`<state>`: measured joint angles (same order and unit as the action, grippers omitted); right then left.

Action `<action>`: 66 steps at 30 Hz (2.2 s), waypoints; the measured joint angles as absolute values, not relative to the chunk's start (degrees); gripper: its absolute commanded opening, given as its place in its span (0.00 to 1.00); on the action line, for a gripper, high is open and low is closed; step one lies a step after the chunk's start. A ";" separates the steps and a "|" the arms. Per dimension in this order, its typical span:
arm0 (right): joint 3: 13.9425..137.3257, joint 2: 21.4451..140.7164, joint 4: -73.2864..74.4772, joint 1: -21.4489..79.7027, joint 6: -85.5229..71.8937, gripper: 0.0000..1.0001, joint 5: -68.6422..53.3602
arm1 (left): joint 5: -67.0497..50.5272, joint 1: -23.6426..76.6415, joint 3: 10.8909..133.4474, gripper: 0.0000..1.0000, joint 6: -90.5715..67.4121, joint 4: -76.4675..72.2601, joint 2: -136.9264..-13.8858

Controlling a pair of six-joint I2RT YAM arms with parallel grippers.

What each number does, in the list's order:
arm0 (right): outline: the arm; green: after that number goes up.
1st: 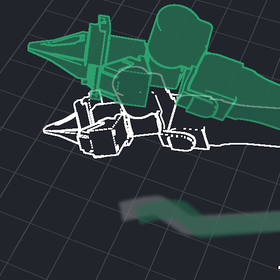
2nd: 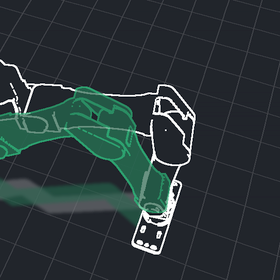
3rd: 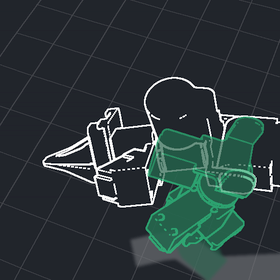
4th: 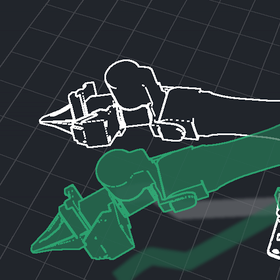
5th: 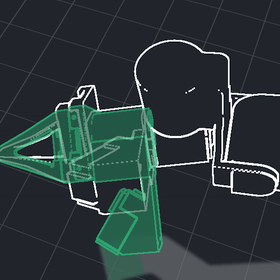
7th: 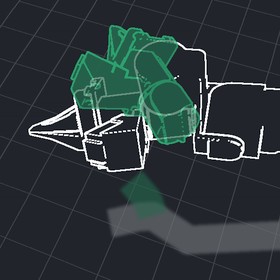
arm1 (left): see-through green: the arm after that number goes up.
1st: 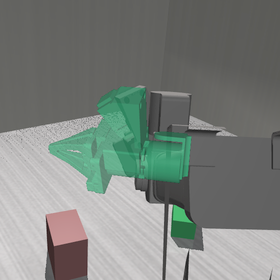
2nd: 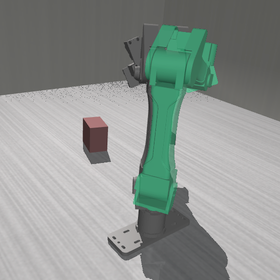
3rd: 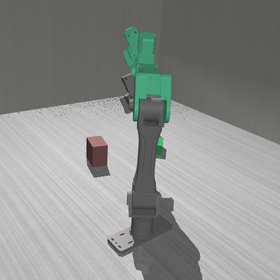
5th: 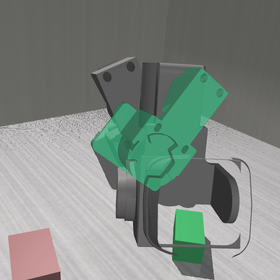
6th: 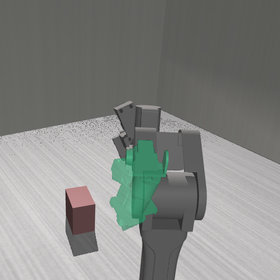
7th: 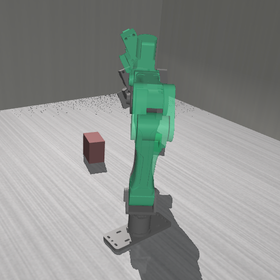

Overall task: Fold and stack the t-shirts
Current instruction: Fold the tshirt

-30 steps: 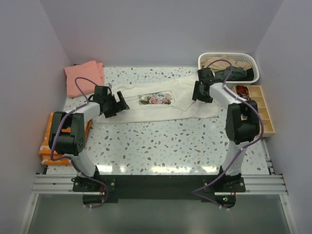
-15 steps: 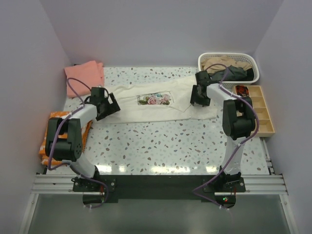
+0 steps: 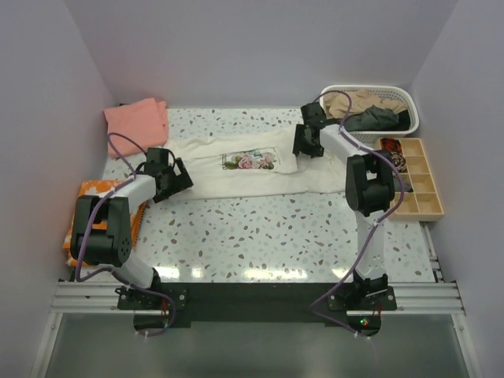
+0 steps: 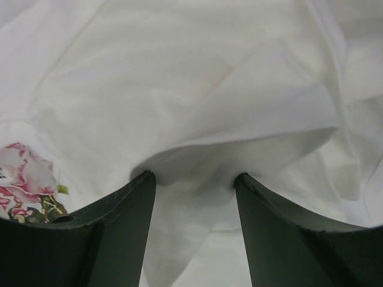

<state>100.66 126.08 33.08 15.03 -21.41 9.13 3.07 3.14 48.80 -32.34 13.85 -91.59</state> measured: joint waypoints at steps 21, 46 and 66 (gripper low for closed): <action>126.98 139.65 31.48 15.75 -21.34 0.66 -4.49 | 3.11 3.14 48.03 1.00 -31.94 13.89 -90.78; 104.99 131.41 26.13 15.75 -19.75 0.64 3.84 | -9.08 3.07 58.43 1.00 -32.58 -12.21 -105.32; 122.10 140.07 41.17 17.10 -15.11 0.64 6.00 | -5.32 18.74 45.04 1.00 -38.48 -15.86 -98.89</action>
<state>122.10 140.07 41.17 17.10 -15.11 6.00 -5.32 18.74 45.04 -38.48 -15.86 -98.89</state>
